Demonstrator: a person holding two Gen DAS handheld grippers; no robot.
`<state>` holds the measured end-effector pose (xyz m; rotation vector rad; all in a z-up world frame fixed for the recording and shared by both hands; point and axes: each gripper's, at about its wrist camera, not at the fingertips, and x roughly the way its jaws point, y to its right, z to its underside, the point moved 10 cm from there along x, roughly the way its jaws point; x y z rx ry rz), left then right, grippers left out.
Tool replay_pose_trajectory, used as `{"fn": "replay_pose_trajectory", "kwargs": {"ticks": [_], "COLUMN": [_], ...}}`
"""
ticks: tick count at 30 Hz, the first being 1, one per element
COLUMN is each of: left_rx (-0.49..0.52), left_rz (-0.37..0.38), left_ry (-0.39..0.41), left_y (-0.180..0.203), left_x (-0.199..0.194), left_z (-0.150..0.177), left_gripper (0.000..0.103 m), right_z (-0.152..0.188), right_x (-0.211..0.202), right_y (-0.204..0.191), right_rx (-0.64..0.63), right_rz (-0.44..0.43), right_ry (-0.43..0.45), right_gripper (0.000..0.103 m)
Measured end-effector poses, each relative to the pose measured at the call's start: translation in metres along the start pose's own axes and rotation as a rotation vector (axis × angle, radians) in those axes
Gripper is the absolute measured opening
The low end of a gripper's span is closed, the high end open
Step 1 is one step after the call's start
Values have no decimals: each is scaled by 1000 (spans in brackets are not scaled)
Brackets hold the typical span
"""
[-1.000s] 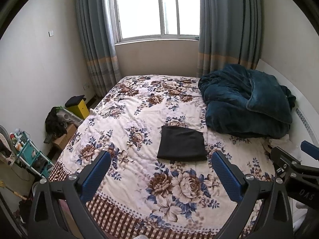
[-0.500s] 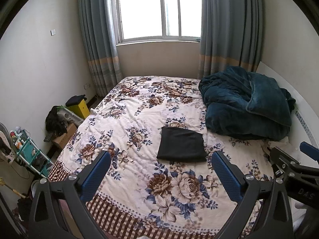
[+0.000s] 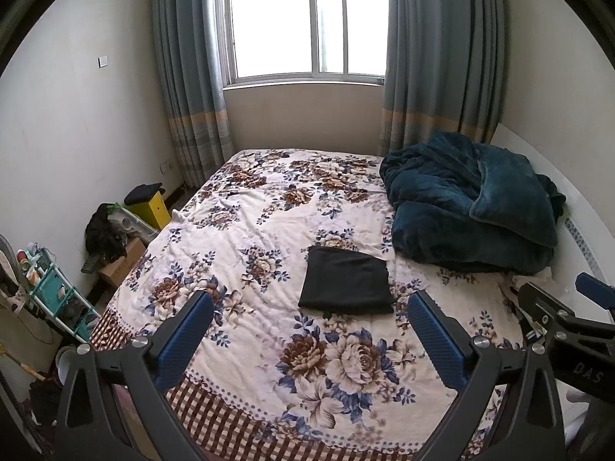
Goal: Fold small clothes
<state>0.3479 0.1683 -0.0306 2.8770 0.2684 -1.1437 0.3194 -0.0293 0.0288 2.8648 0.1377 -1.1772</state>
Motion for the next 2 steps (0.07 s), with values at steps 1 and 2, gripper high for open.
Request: {"fn": "replay_pose_trajectory", "kwargs": {"ticks": [1,2], "left_rx": [-2,-6], "left_rz": [-4,-3], "left_ry": [1,1], "left_y": [1,3], "left_x": [-1,-2], "left_z": [0,0], "left_gripper": [103,103], "right_z": [1,2], "right_x": [-1,-1], "right_y": [0,0], "right_rx": [3,3], "right_rz": [1,3], "right_ry": [0,0], "right_gripper": [103,103]}}
